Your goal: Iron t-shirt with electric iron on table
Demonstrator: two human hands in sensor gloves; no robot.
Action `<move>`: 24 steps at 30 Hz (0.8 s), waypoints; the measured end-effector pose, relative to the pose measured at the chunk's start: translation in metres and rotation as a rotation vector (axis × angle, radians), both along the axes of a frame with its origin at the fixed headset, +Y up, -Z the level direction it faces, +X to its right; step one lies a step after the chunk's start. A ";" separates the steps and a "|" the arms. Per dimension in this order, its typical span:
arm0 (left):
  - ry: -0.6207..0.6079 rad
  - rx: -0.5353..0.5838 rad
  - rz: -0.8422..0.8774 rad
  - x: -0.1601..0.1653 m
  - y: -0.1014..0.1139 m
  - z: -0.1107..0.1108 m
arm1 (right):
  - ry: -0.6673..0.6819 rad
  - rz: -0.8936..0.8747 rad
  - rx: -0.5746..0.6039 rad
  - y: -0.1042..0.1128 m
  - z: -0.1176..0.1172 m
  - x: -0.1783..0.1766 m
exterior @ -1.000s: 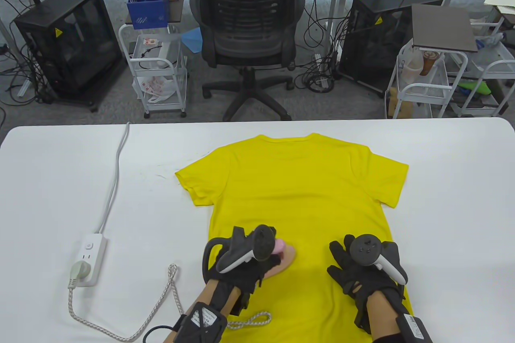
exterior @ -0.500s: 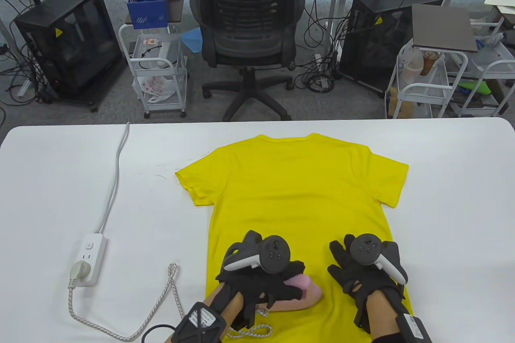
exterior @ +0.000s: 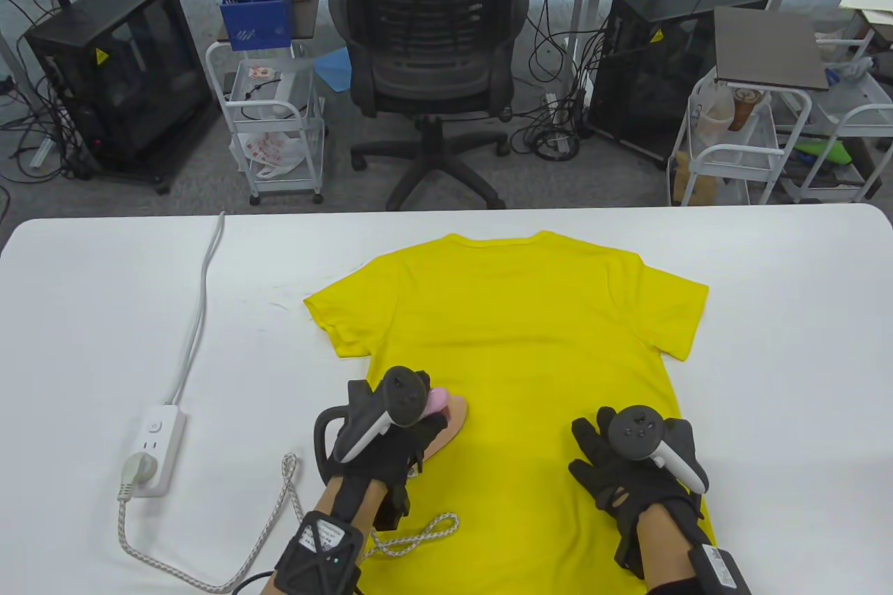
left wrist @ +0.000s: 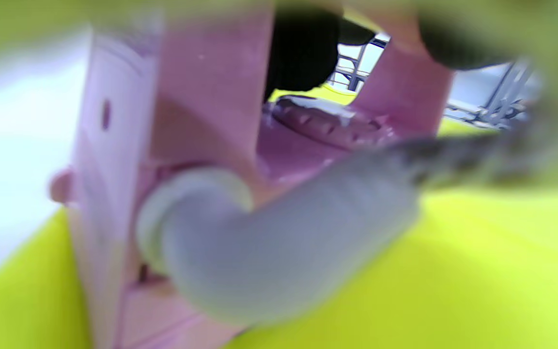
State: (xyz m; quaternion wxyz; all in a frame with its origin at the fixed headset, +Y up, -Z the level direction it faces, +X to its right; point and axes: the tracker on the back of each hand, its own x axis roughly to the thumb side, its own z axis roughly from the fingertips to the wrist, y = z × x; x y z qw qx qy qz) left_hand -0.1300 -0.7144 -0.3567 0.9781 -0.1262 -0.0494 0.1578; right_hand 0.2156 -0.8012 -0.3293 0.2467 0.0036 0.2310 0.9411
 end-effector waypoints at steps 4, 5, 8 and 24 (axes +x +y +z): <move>-0.250 -0.118 0.090 0.037 -0.002 0.012 | -0.003 -0.007 -0.004 0.000 0.000 0.000; -0.347 -0.141 0.089 0.053 -0.003 0.020 | -0.003 -0.007 -0.003 0.000 -0.001 0.000; -0.563 -0.147 0.027 0.091 -0.002 0.043 | -0.005 -0.016 -0.004 0.000 -0.001 0.001; -0.146 -0.038 0.003 0.040 0.000 0.016 | -0.030 -0.061 0.031 0.004 -0.001 0.009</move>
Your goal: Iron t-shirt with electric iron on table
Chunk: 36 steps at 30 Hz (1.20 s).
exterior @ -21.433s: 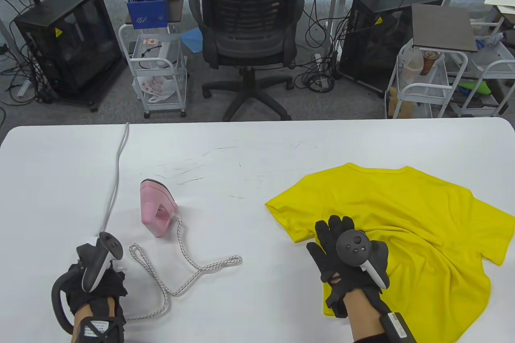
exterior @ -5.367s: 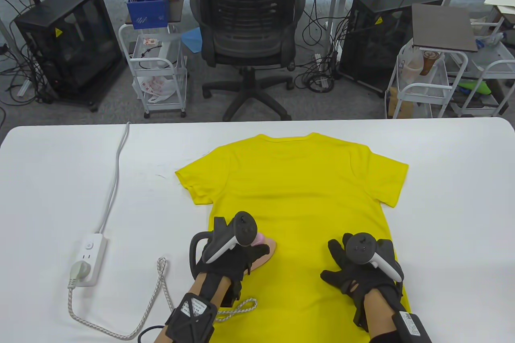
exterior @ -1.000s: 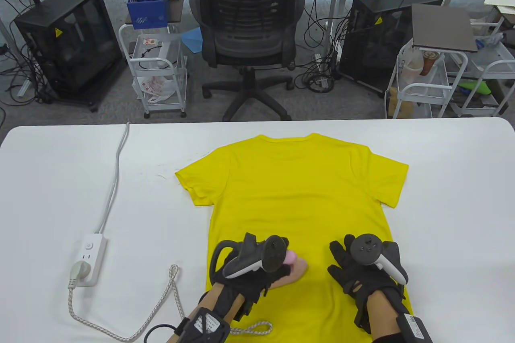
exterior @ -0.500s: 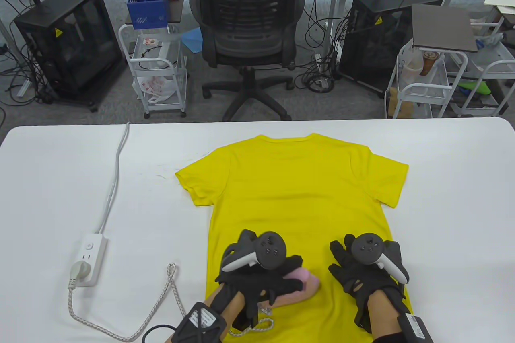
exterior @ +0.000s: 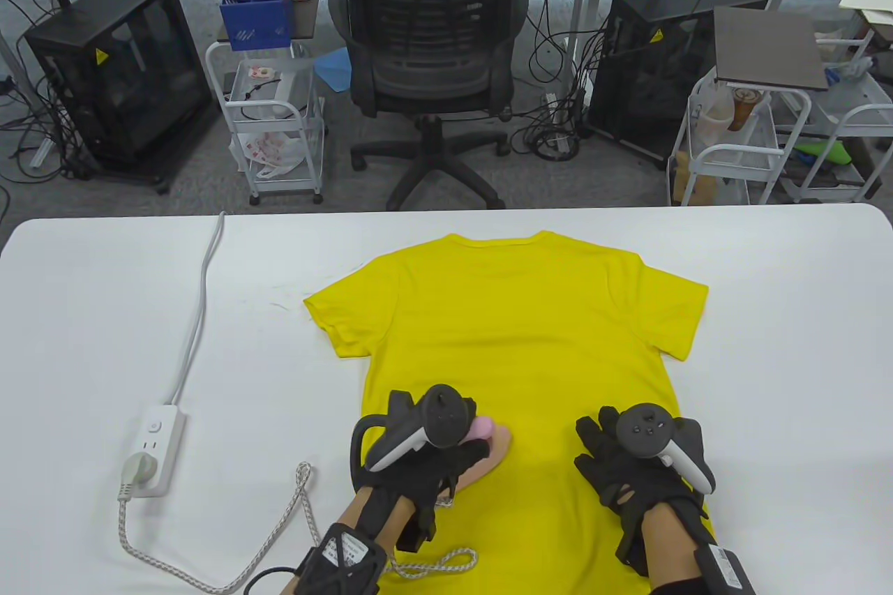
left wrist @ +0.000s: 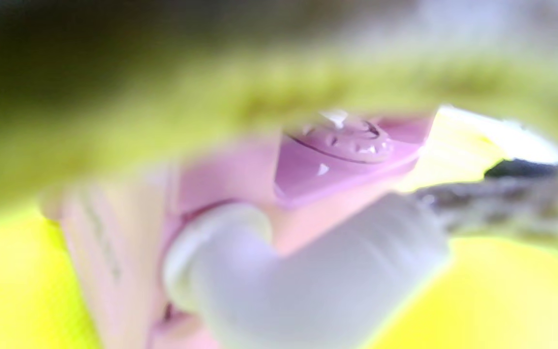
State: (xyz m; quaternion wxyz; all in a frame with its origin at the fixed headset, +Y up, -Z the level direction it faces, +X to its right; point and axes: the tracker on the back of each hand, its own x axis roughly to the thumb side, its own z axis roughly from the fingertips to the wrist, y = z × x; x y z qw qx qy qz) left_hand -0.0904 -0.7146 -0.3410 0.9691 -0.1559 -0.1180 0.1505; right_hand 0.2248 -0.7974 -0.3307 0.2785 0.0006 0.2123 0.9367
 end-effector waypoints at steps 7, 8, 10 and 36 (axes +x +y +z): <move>-0.382 -0.068 0.023 0.054 -0.003 0.033 | -0.004 0.017 0.006 0.000 0.000 -0.002; -0.476 -0.072 0.017 0.069 -0.004 0.044 | -0.005 0.012 0.007 0.000 -0.001 0.000; -0.615 -0.096 0.009 0.087 -0.003 0.060 | -0.010 0.000 0.006 0.000 -0.001 0.001; -0.290 -0.114 0.098 0.013 -0.006 -0.003 | 0.005 0.013 -0.016 -0.001 0.001 0.000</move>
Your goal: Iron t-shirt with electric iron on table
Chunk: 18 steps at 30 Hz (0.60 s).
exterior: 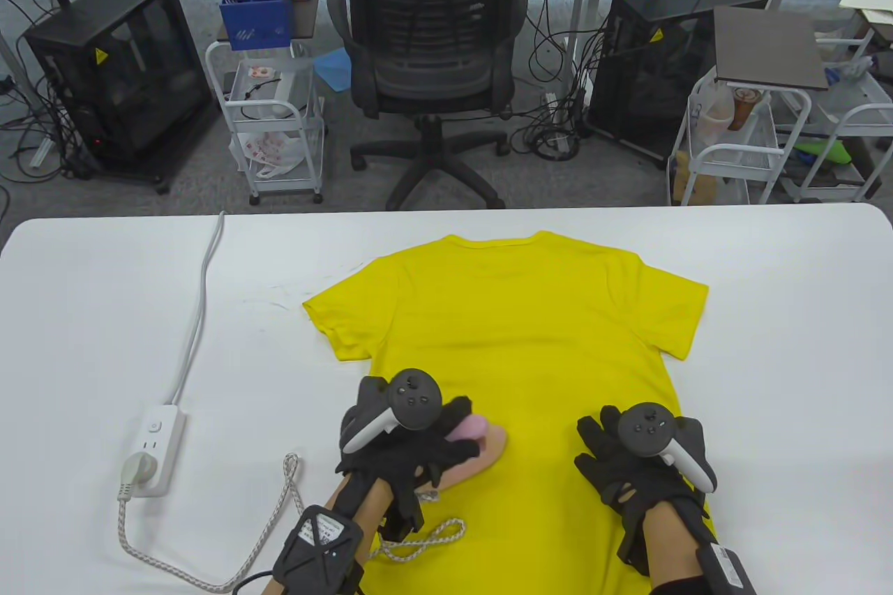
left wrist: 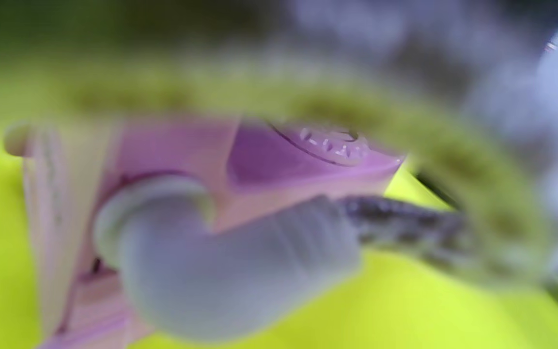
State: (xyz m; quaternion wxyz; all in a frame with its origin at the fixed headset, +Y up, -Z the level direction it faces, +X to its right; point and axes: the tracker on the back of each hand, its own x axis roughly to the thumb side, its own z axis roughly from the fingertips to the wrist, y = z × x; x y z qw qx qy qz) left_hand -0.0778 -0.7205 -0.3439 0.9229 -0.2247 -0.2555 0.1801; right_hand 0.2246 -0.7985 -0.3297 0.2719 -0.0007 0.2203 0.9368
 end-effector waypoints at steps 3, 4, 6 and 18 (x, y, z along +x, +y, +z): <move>-0.216 0.022 -0.025 0.038 0.001 0.024 | -0.001 0.002 0.001 0.000 0.000 0.000; -0.270 0.040 -0.037 0.049 0.002 0.034 | 0.000 0.004 0.001 0.000 0.000 0.000; -0.324 0.091 -0.069 0.062 0.005 0.046 | 0.001 0.011 0.001 0.000 0.000 -0.001; 0.491 0.276 -0.227 -0.038 0.002 -0.018 | 0.002 -0.005 -0.003 -0.001 0.000 0.000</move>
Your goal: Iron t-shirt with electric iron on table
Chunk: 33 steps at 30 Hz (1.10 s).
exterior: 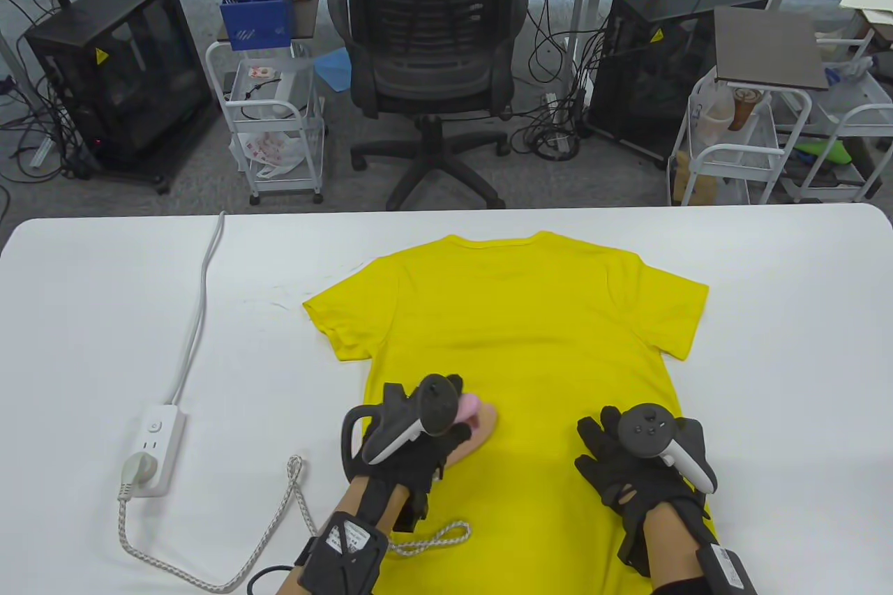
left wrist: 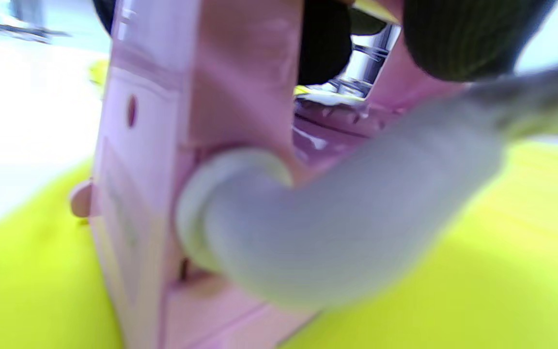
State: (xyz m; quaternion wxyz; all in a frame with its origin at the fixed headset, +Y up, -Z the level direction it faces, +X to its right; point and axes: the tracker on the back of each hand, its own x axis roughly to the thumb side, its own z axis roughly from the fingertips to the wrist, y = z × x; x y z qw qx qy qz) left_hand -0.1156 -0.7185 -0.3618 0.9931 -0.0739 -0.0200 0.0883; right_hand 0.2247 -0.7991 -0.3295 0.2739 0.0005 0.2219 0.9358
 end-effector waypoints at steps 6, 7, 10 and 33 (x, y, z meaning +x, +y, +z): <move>-0.149 -0.130 0.229 -0.006 -0.002 0.001 | -0.002 0.006 -0.005 0.000 -0.001 -0.001; -0.243 -0.180 0.238 0.004 -0.002 0.004 | -0.003 0.005 -0.005 0.000 -0.001 -0.001; -0.505 -0.290 0.238 0.041 -0.002 0.021 | -0.003 0.013 -0.003 0.000 0.000 -0.002; -0.279 -0.278 0.361 0.010 -0.006 0.008 | -0.001 0.001 -0.014 -0.001 -0.001 -0.002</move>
